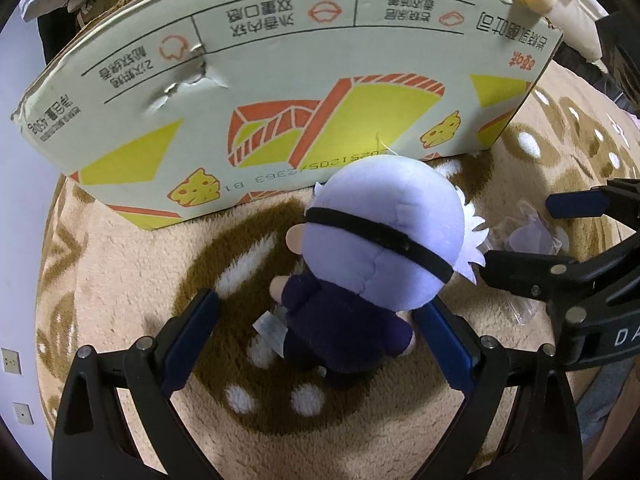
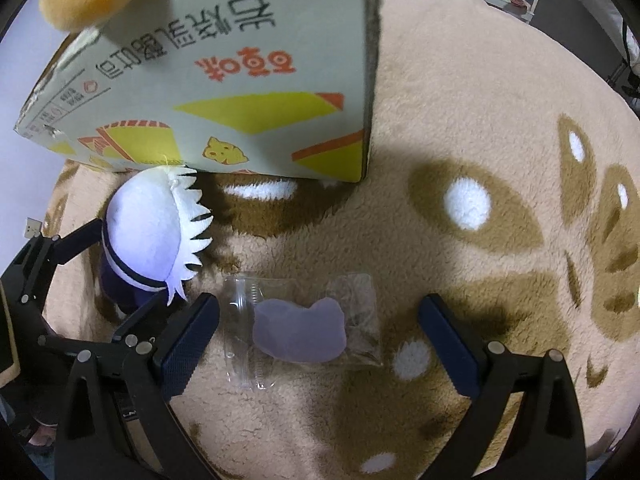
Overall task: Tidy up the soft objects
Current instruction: 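Lower the right tool onto the bagged lavender item while the left tool lowers onto the white-haired doll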
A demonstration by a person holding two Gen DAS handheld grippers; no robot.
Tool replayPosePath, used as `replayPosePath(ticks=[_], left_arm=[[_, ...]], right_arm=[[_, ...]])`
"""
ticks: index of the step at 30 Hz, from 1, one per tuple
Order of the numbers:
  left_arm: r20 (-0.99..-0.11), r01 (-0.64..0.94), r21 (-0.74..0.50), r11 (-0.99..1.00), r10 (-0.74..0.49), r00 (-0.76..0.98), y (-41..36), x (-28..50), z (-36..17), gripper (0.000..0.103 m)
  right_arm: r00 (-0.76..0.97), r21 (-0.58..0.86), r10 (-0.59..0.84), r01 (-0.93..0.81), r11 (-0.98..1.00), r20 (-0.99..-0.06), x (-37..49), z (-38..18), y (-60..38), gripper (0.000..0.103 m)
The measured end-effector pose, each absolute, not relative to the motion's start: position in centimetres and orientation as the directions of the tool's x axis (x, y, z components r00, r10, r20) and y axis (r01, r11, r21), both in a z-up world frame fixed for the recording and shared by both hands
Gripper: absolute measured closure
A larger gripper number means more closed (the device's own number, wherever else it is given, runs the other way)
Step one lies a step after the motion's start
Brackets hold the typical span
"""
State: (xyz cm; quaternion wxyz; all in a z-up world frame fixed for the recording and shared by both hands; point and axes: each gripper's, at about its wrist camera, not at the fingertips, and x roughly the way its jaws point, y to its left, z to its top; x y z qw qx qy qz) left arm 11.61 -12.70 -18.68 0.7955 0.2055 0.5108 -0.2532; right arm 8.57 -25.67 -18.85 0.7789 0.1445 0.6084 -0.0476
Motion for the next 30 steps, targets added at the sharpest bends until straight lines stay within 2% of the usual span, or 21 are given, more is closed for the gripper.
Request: replayPosePath(ticks=[6, 10, 14, 17, 19, 23, 30], left_arm=[[-0.912, 0.609, 0.072, 0.790, -0.194, 0.361, -12.8, 11.6, -19.1, 0.007], [-0.910, 0.613, 0.066, 0.787, -0.205, 0.361, -13.0, 11.2, -18.6, 0.014], [-0.906, 0.622, 0.074, 0.780, -0.209, 0.369, -13.2, 10.8, -18.4, 0.019], [-0.903, 0.616, 0.074, 0.784, -0.209, 0.376, -13.1, 10.8, -18.3, 0.024], [-0.906, 0.596, 0.060, 0.801, -0.208, 0.370, -12.9, 11.1, -18.1, 0.032], [-0.907, 0.573, 0.076, 0.816, -0.182, 0.381, -12.4, 11.4, -17.7, 0.048], [-0.903, 0.553, 0.047, 0.832, -0.202, 0.380, -11.2, 11.3, -17.1, 0.056]], right_arm=[[0.244, 0.168, 0.103, 0.262, 0.950, -0.964, 9.4, -19.5, -25.4, 0.000], [0.244, 0.160, 0.095, 0.263, 0.951, -0.965, 9.4, -20.0, -26.2, 0.000], [0.243, 0.132, 0.065, 0.270, 0.954, -0.968, 9.3, -19.7, -26.5, 0.008], [0.251, 0.124, 0.052, 0.284, 0.951, -0.967, 9.2, -19.2, -26.9, 0.015], [0.266, 0.140, 0.056, 0.308, 0.941, -0.962, 8.8, -18.7, -27.5, 0.022], [0.294, 0.194, 0.094, 0.332, 0.923, -0.951, 8.4, -18.3, -28.7, 0.022], [0.312, 0.193, 0.090, 0.316, 0.929, -0.946, 7.7, -17.6, -29.3, 0.022]])
